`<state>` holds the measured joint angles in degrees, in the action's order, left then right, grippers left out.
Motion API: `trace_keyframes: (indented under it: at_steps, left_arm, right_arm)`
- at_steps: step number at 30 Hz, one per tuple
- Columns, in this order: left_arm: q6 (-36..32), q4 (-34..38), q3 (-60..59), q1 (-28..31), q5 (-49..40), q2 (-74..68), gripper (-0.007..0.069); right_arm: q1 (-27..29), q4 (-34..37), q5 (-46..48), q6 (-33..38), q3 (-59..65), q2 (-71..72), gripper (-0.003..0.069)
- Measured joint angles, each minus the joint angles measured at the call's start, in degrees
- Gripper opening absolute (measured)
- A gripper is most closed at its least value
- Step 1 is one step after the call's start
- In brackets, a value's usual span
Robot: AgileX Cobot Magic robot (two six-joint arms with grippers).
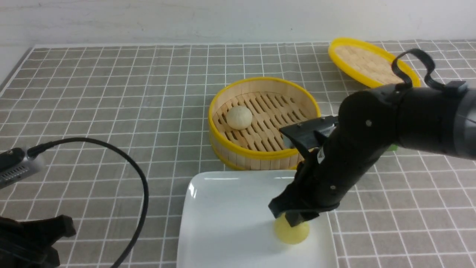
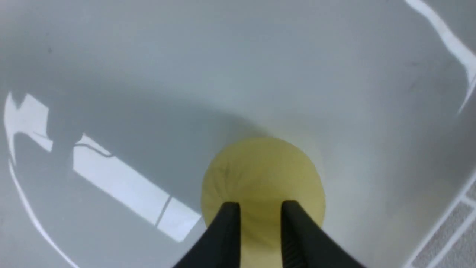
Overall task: Put the steamed buns into the plate on the grey tablecloth.
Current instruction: 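Move the steamed bun from the bamboo steamer onto the white plate with the right gripper, then reach into the bamboo steamer and grasp a bun with the left gripper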
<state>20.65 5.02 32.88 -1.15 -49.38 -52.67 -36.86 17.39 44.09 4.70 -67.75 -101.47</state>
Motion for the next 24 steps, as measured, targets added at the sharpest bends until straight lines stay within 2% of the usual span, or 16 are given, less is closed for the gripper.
trace_keyframes:
  at_steps: [3, 6, 9, 10, 11, 12, 15, 17, 21, 24]
  left_arm:
    - [0.0, 0.2, 0.6, 0.0, -0.4, -0.1, 0.0196]
    - [0.0, 1.5, 2.4, 0.0, -1.2, -0.6, 0.0232]
    - [-4.0, 5.3, 8.6, 0.0, -2.0, -1.9, 0.0281]
    - [-4.4, 5.6, 9.0, 0.0, -2.1, -2.0, 0.0283]
    - [-7.8, 8.0, 12.9, 0.0, -3.0, -3.3, 0.0293]
    - [-10.0, 9.5, 15.6, 0.0, -3.8, -4.6, 0.0296]
    - [-13.3, 13.3, 20.2, 0.0, -6.0, -7.9, 0.0297]
    - [-18.1, 19.5, 25.9, 0.0, -9.7, -13.7, 0.0298]
    - [-25.2, 29.1, 33.3, -0.6, -13.7, -23.5, 0.0300]
    - [-27.4, 32.2, 39.0, -3.1, -14.4, -30.3, 0.0300]
  right_arm:
    - [0.0, -1.2, 0.2, 0.2, -0.4, 0.4, 0.0279]
    - [0.0, -3.4, 2.2, 0.2, -1.7, 1.8, 0.0281]
    - [0.0, -8.9, 7.7, -0.7, -5.3, 7.7, 0.0182]
    - [0.0, -9.6, 8.0, -0.8, -5.4, 8.1, 0.0174]
    - [0.0, -12.7, 11.7, -1.7, -6.5, 11.7, 0.0098]
    - [0.0, -14.7, 13.8, -2.7, -6.6, 14.2, 0.0056]
    - [0.0, -18.5, 18.7, -5.5, -6.6, 19.1, -0.0005]
    - [0.0, -22.8, 24.5, -9.9, -5.6, 26.3, -0.0017]
    - [0.0, -25.3, 26.5, -13.8, -0.3, 34.5, -0.0017]
    - [0.0, -26.0, 26.9, -14.6, 4.7, 39.4, -0.0017]
